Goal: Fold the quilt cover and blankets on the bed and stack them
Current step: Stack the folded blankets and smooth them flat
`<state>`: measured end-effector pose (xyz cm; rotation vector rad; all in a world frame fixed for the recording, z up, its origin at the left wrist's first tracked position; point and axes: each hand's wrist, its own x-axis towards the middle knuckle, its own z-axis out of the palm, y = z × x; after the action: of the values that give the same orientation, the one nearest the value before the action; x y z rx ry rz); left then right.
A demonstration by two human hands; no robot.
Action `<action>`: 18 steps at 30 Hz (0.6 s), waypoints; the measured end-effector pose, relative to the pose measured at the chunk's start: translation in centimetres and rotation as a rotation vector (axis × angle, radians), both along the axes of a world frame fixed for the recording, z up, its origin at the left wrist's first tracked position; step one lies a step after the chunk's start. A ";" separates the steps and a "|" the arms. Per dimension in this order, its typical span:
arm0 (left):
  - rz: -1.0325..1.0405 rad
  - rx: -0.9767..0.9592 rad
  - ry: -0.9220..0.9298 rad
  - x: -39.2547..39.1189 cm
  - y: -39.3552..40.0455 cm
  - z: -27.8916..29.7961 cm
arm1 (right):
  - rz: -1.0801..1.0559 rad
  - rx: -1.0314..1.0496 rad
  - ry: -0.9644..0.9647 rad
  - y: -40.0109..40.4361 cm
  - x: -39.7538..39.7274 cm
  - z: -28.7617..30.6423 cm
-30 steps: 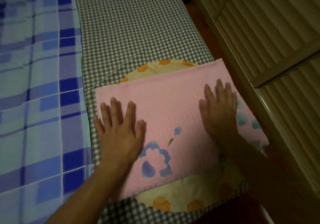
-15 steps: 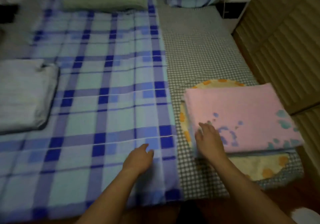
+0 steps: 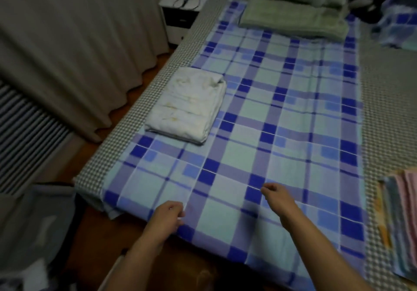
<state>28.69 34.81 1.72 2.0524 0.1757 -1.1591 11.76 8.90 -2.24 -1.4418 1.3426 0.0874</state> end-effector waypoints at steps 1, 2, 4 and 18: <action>0.029 -0.019 0.064 0.6 0.1 -0.4 | -0.026 0.028 0.006 -0.2 1.1 -0.5; 0.060 -0.033 0.121 1.3 0.2 -0.9 | -0.046 0.042 0.016 -0.5 2.2 -1.1; 0.159 -0.032 0.204 2.9 0.6 -1.6 | -0.068 0.084 0.029 -0.9 4.5 -1.9; 0.386 -0.381 0.495 22.9 -12.7 -14.4 | -0.231 0.260 -0.015 -3.3 21.2 -3.1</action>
<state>51.55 22.08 -12.64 1.3053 0.5225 -1.3112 32.94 5.59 -5.31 -1.0625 1.4196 0.0962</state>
